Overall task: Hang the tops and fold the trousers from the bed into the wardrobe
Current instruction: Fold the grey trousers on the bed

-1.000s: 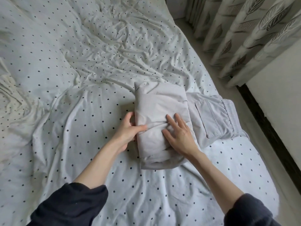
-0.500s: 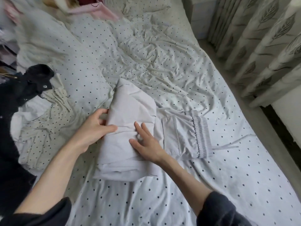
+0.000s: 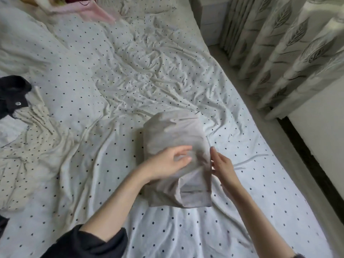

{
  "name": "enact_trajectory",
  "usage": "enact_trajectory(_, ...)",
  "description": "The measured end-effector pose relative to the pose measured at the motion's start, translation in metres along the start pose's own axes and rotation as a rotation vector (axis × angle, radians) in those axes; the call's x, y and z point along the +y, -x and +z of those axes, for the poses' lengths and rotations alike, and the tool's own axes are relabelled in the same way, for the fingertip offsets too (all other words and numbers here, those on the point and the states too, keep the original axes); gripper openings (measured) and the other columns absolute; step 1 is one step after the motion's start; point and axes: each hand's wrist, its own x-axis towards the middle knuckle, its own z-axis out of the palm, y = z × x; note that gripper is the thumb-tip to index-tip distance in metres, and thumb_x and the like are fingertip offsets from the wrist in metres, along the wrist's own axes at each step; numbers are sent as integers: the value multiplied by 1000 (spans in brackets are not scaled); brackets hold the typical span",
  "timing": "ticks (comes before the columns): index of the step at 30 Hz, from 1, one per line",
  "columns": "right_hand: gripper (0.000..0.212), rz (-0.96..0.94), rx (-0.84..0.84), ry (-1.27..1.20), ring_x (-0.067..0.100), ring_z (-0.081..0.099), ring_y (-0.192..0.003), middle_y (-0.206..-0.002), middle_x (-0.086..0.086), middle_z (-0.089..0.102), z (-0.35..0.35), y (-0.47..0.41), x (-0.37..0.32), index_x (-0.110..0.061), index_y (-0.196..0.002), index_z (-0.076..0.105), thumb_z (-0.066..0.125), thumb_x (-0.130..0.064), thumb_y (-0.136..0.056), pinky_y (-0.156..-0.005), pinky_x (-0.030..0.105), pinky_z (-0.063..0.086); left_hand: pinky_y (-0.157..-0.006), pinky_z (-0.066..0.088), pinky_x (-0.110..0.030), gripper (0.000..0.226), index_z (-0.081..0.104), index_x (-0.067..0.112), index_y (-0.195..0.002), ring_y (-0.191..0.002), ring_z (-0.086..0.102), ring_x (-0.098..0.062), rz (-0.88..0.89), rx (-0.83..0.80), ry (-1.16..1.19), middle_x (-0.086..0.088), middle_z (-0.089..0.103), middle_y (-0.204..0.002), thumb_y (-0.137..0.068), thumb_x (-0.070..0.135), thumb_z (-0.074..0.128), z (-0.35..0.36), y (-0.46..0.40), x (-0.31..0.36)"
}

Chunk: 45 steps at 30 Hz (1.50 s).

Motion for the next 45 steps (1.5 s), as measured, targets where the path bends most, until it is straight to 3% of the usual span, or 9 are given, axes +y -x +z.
enact_trajectory(5, 48, -72, 113, 360, 10, 27, -54, -53, -7, 27, -8, -23, 21, -19, -54, 29, 55, -31, -93, -50, 25, 22, -116, 5, -47, 54, 19, 40, -146, -144, -10, -12, -78, 111, -604, 11, -7, -157, -95, 52, 32, 21, -23, -58)
enact_trajectory(10, 23, 60, 124, 368, 19, 56, -73, -72, 5, 63, -11, -60, 39, -12, -75, 66, 70, -34, -79, -58, 25, 36, -114, 3, -53, 83, -4, 46, -144, -131, -36, -4, -67, 19, -829, 17, -42, -138, -66, 71, 1, 25, -28, -105)
enact_trajectory(15, 26, 243, -131, 91, 19, 48, -62, -67, 8, 51, -33, -90, 35, -1, -72, 59, 78, -19, -73, -56, 27, 40, -113, 21, -26, 37, 62, 11, -120, -136, 24, -4, 224, 490, -316, 0, 37, -143, -85, 18, 53, 15, -33, -110)
enact_trajectory(18, 31, 336, -245, 31, 20, 63, -79, -87, 12, 67, -42, -100, 25, 6, -98, 68, 76, -14, -76, -74, 28, 52, -101, 40, -29, 31, 60, 8, -116, -111, 53, -19, -10, 746, -59, -4, 53, -121, -86, 10, 65, -2, -26, -120)
enact_trajectory(21, 31, 421, -345, 11, 20, 66, -83, -98, 12, 69, -45, -111, 20, 1, -105, 66, 73, -13, -79, -72, 25, 53, -73, 53, -25, 33, 55, 11, -118, -81, 65, -12, -415, 449, 566, -7, 64, -109, -88, 22, 62, -16, -25, -116)
enact_trajectory(28, 32, 506, -439, 106, 22, 63, -94, -104, 9, 67, -41, -127, 19, -5, -107, 65, 74, -19, -79, -89, 34, 51, -47, 50, -18, 13, 63, 11, -101, -55, 65, -7, -515, 281, 800, 1, 71, -70, -88, 13, 60, -27, -40, -118)
enact_trajectory(36, 25, 457, -365, 55, 17, 62, -91, -103, 2, 65, -39, -102, 0, -12, -102, 61, 72, -13, -80, -79, 26, 49, -68, 52, -33, 19, 64, 10, -101, -86, 64, -21, -490, 289, 755, -8, 70, -97, -83, 13, 66, -46, -31, -101)
enact_trajectory(40, 25, 371, -328, 10, 17, 63, -91, -104, 3, 66, -54, -64, -29, -11, -100, 62, 74, -13, -78, -85, 28, 51, -57, 57, -29, 28, 64, 9, -102, -82, 64, -21, -376, 213, 772, -8, 71, -92, -75, 14, 67, -59, -13, -75)
enact_trajectory(45, 25, 255, -185, -45, 17, 62, -84, -95, 2, 62, -81, 17, -62, -15, -91, 58, 77, -16, -75, -76, 30, 54, -82, 53, -40, 41, 63, 7, -106, -94, 64, -29, -223, 81, 745, -13, 71, -99, -67, 19, 67, -63, 10, -29)
